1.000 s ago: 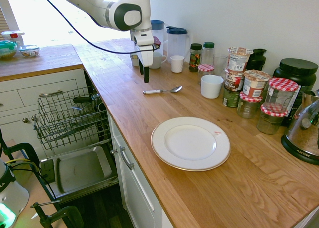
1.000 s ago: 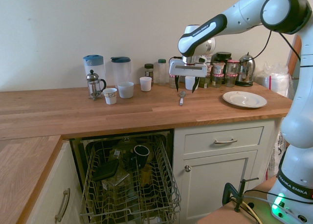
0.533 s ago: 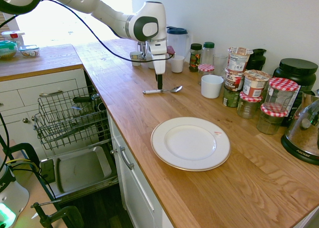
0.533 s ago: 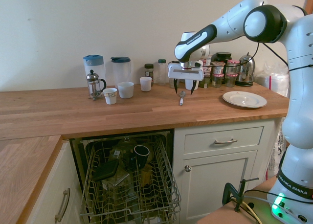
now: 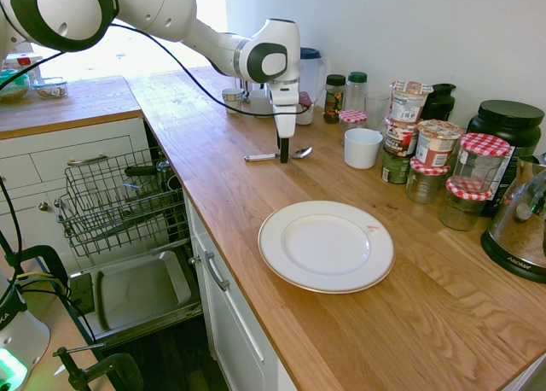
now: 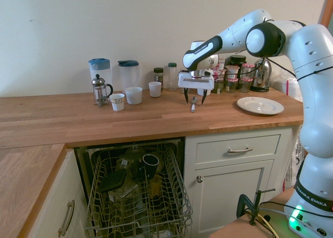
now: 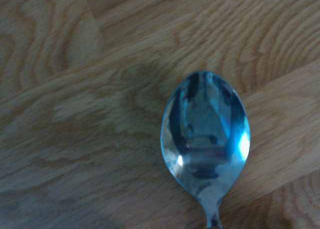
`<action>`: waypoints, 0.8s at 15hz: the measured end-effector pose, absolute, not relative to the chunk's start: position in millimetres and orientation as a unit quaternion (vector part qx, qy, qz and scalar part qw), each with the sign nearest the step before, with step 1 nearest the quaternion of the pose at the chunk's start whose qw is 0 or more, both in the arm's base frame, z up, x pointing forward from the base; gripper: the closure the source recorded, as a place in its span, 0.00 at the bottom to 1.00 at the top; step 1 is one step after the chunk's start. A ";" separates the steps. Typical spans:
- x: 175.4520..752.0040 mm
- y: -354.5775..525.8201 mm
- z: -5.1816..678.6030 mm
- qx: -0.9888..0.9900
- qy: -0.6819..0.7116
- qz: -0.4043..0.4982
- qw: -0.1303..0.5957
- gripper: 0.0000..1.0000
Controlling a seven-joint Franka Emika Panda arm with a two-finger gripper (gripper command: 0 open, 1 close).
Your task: Put the spoon in the dishwasher
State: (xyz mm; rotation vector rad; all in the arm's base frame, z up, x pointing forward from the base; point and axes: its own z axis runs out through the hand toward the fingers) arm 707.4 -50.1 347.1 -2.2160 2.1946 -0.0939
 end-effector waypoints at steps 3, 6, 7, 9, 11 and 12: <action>707.5 -50.2 342.6 -0.710 0.703 -0.027 0.008 1.00; 708.0 -49.9 338.9 -0.711 0.703 -0.025 0.006 1.00; 708.0 -49.8 338.7 -0.711 0.703 -0.024 0.006 1.00; 708.2 -49.2 338.7 -0.711 0.703 -0.024 0.007 1.00; 708.4 -47.3 338.6 -0.711 0.702 -0.023 0.008 1.00; 708.5 -46.6 338.6 -0.712 0.702 -0.023 0.008 1.00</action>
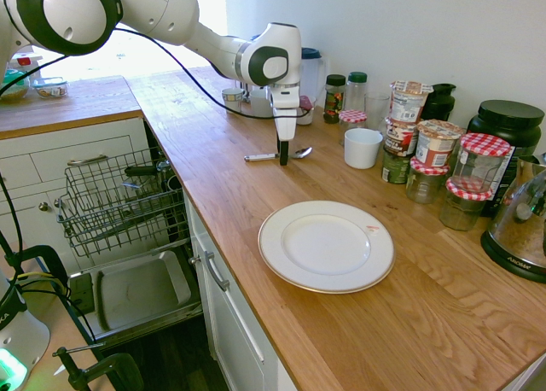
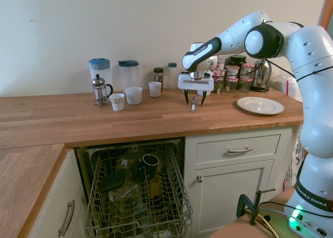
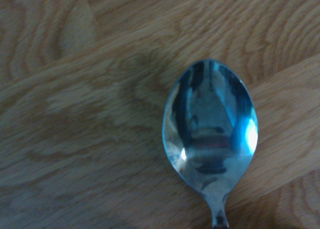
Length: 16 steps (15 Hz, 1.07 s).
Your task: Put the spoon in the dishwasher
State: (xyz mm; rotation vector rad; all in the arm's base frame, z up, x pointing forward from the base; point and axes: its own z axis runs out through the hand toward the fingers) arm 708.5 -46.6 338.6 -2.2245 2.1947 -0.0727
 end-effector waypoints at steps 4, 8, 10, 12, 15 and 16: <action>708.5 -46.2 338.4 -0.712 0.702 -0.023 0.008 1.00; 708.7 -46.9 338.2 -0.712 0.701 -0.023 0.009 1.00; 708.9 -46.8 338.1 -0.713 0.701 -0.023 0.010 1.00; 709.2 -46.8 338.2 -0.714 0.700 -0.024 0.012 1.00; 709.9 -45.7 339.8 -0.720 0.693 -0.025 0.016 1.00; 709.8 -45.1 340.3 -0.723 0.690 -0.026 0.016 1.00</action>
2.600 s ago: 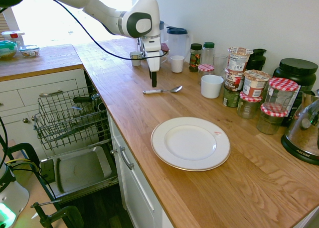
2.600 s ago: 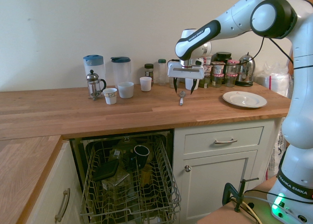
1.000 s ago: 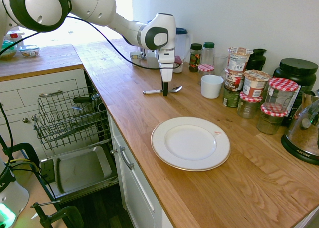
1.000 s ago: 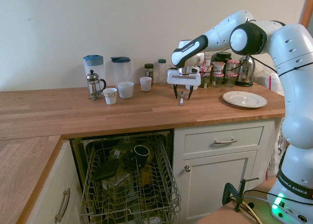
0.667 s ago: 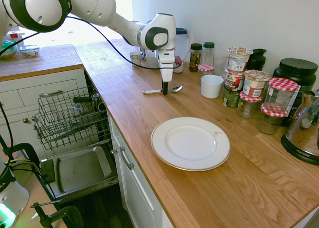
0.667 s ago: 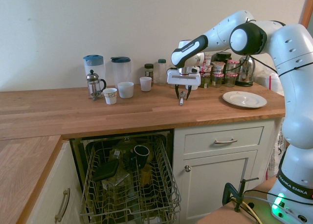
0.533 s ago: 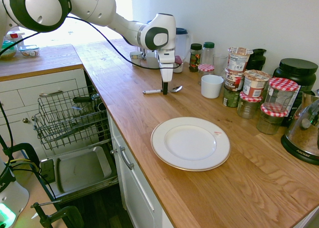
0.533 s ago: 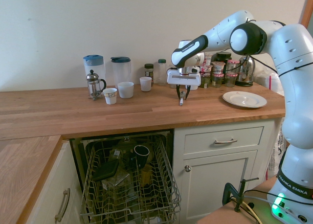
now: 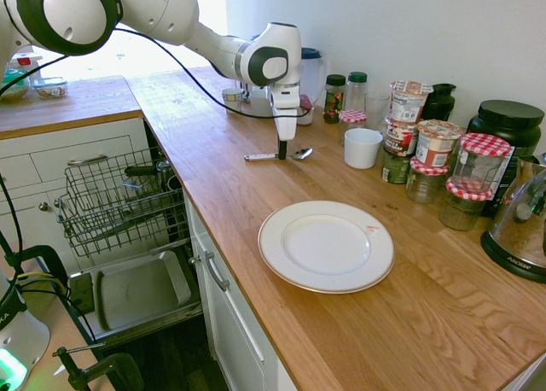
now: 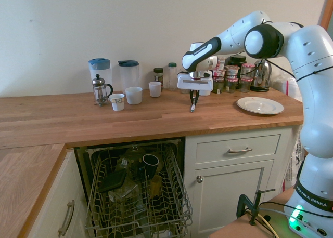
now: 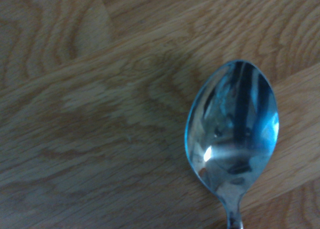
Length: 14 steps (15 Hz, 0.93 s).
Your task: Put the spoon in the dishwasher
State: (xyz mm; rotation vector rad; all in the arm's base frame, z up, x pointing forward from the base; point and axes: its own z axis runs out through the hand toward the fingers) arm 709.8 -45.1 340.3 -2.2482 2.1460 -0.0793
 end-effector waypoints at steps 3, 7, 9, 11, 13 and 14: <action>704.4 -33.9 352.1 -0.737 0.675 -0.029 0.020 1.00; 659.0 17.9 414.0 -0.764 0.642 -0.044 0.040 1.00; 627.7 51.2 434.4 -0.779 0.623 -0.050 0.048 1.00; 592.4 90.2 437.4 -0.791 0.608 -0.053 0.048 1.00; 553.4 134.1 425.7 -0.800 0.595 -0.054 0.048 1.00; 533.6 154.6 417.4 -0.804 0.590 -0.056 0.048 1.00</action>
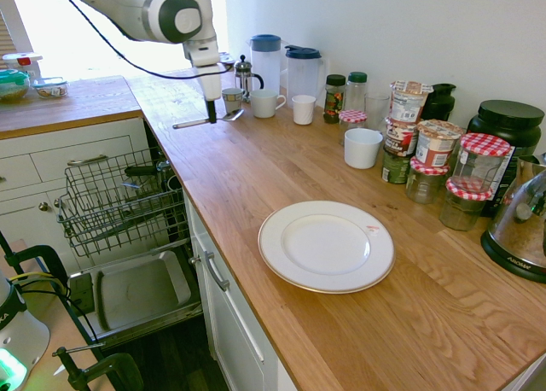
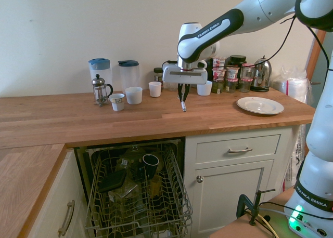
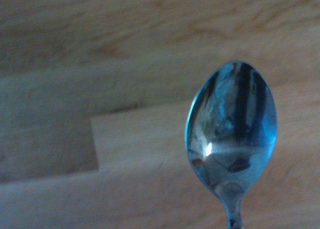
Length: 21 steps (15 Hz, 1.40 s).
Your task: Put the spoon in the dishwasher
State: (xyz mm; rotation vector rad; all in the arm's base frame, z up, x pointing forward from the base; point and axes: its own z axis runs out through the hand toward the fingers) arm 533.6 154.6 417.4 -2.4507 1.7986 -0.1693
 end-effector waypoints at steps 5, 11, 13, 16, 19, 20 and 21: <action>451.0 221.3 386.1 -0.820 0.567 -0.065 0.048 1.00; 403.6 277.0 357.6 -0.846 0.527 -0.068 0.048 1.00; 390.3 302.4 343.4 -0.849 0.521 -0.069 0.052 1.00; 371.3 336.3 302.1 -0.850 0.520 -0.073 0.052 1.00; 358.9 352.4 246.1 -0.846 0.527 -0.069 0.050 1.00; 354.5 355.4 228.3 -0.844 0.530 -0.066 0.049 1.00; 350.8 356.9 211.4 -0.843 0.532 -0.064 0.047 1.00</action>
